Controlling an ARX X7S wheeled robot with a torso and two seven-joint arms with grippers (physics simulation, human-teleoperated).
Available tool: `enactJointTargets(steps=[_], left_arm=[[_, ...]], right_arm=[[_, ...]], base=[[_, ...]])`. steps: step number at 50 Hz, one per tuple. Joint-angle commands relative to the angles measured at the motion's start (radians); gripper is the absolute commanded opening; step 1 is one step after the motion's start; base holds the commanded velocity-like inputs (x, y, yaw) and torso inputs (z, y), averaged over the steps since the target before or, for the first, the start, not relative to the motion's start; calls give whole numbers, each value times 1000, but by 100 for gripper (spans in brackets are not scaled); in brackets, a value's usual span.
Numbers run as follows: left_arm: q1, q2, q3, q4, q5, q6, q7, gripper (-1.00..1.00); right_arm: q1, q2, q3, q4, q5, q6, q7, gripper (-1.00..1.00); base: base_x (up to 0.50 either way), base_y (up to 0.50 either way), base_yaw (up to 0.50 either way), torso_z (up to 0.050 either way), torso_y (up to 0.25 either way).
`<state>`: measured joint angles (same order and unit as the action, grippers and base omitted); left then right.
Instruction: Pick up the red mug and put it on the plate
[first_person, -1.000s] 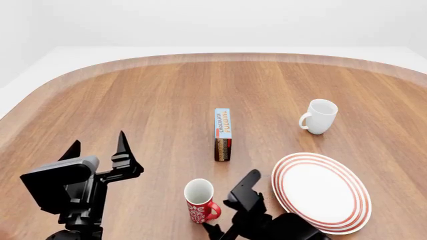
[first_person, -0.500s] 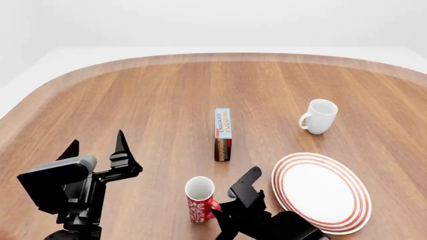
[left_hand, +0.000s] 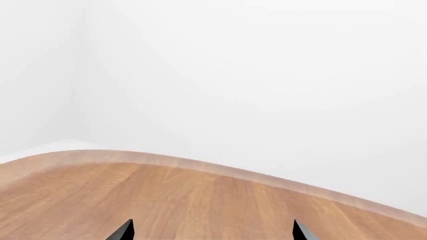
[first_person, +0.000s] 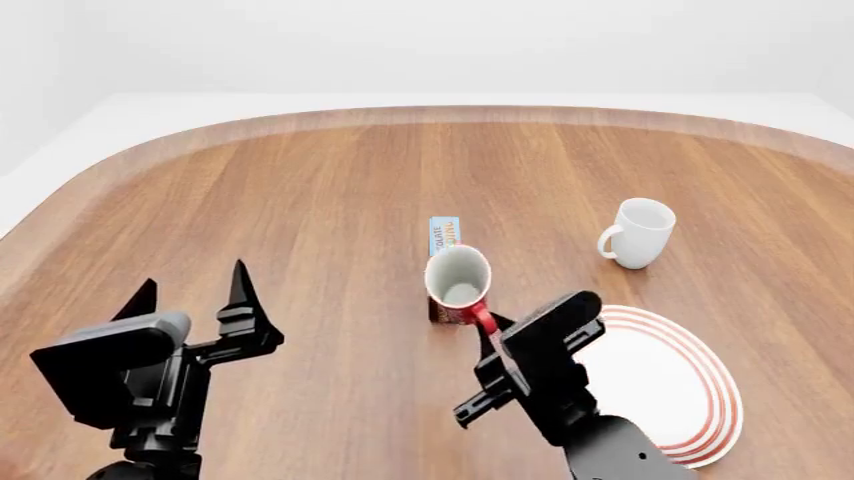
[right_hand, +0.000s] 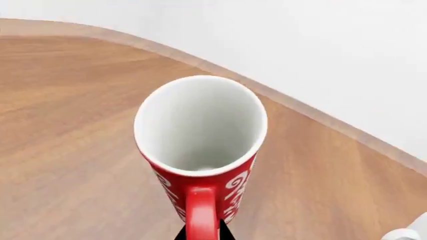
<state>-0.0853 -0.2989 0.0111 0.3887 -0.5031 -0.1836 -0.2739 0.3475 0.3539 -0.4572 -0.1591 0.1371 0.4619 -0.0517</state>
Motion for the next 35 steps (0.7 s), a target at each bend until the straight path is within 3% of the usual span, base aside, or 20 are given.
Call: enactJointTargets(steps=[1, 9, 35], left_arm=[[4, -4, 4, 5, -3, 3, -1, 100], [7, -8, 6, 10, -8, 2, -2, 100], [12, -18, 15, 16, -18, 4, -4, 100]], right_arm=[[-102, 59, 125, -257, 9, 18, 116, -100], [-216, 77, 303, -354, 117, 56, 173, -100], [-508, 93, 672, -579, 302, 185, 274, -100]], base=[[0, 0, 0, 0, 0], [0, 0, 0, 0, 0], [0, 0, 0, 0, 0]])
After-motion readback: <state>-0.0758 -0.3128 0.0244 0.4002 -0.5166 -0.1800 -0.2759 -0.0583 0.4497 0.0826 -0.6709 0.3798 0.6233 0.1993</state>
